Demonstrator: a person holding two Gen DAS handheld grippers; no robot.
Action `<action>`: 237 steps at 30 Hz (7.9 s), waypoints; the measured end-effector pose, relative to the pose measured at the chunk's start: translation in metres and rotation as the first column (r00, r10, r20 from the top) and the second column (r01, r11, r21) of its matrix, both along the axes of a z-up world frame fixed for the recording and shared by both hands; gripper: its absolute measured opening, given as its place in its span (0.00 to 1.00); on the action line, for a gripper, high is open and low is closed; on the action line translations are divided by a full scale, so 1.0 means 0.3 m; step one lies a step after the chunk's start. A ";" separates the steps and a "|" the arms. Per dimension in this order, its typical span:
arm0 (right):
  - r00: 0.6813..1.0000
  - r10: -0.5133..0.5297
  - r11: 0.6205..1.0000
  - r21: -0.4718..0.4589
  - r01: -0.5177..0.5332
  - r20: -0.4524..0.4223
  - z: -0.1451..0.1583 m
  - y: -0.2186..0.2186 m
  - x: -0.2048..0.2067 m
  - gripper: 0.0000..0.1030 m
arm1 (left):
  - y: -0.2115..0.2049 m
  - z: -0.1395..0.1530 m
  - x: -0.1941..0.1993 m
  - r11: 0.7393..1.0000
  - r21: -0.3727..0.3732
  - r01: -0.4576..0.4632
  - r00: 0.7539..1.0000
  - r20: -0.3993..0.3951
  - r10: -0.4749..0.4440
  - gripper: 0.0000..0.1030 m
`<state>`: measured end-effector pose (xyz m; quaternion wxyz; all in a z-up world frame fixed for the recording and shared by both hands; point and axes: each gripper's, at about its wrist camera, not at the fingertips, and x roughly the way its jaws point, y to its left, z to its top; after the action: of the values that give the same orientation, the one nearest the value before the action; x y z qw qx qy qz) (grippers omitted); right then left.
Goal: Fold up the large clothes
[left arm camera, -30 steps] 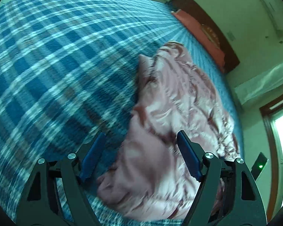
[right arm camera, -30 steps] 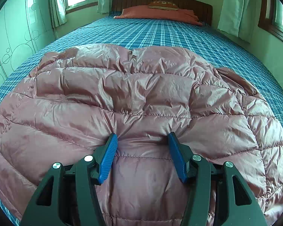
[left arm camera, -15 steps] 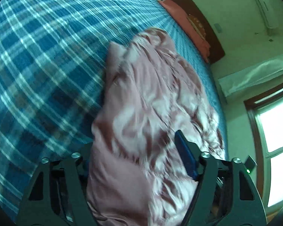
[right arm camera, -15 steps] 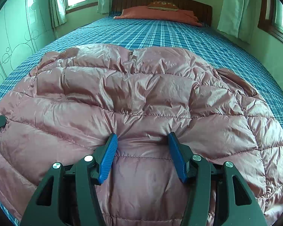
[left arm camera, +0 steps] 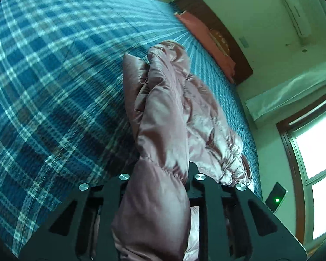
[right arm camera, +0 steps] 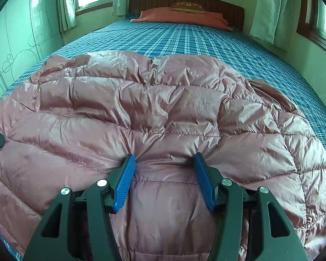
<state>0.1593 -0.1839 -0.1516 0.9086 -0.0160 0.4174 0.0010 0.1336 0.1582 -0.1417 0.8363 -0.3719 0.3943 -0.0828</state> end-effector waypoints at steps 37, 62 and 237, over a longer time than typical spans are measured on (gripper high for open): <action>0.891 -0.452 0.891 0.030 0.454 -0.049 0.029 -0.871 -0.379 0.61 | -1.180 0.113 0.002 0.774 0.378 0.508 0.842 -0.029 -0.539 0.18; 0.874 -0.475 0.872 0.081 0.483 -0.101 -0.027 -0.899 -0.413 0.61 | -1.310 0.041 -0.055 0.689 0.552 0.470 0.817 0.022 -0.576 0.30; 0.979 -0.192 0.620 0.765 0.174 -0.067 -0.121 -1.092 0.056 0.75 | -0.807 -0.123 0.355 0.945 -0.258 0.202 0.960 -0.141 -0.244 0.89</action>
<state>0.1760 -0.5116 -0.1878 0.8289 0.4132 0.3672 0.0854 0.2402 -0.0840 -0.1786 0.7333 -0.4291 0.4911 -0.1921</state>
